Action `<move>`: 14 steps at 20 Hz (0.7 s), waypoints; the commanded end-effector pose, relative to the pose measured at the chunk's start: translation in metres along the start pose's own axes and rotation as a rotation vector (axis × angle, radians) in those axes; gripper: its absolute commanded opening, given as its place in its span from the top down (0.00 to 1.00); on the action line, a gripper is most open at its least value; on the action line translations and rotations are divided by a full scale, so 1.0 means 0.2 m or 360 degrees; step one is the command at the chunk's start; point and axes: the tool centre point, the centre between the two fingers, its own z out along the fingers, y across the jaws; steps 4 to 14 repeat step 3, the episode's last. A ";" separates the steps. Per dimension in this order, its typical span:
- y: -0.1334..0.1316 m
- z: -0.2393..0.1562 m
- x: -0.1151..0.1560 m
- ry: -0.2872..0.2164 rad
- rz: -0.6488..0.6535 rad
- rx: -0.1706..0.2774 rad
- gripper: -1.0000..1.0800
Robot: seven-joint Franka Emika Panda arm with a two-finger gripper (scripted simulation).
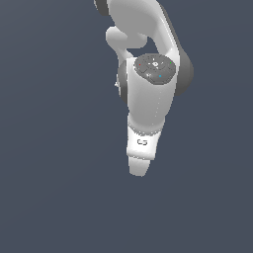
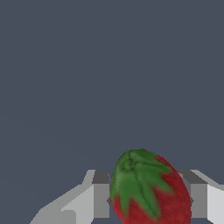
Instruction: Pick up the object and move it to a goal position.
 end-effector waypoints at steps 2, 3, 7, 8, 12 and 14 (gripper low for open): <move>0.01 -0.02 0.01 -0.0001 0.0001 0.0001 1.00; 0.01 -0.03 0.01 -0.0001 0.0001 0.0001 1.00; 0.01 -0.03 0.01 -0.0001 0.0001 0.0001 1.00; 0.01 -0.03 0.01 -0.0001 0.0001 0.0001 1.00; 0.01 -0.03 0.01 -0.0001 0.0001 0.0001 1.00; 0.01 -0.03 0.01 -0.0001 0.0001 0.0001 1.00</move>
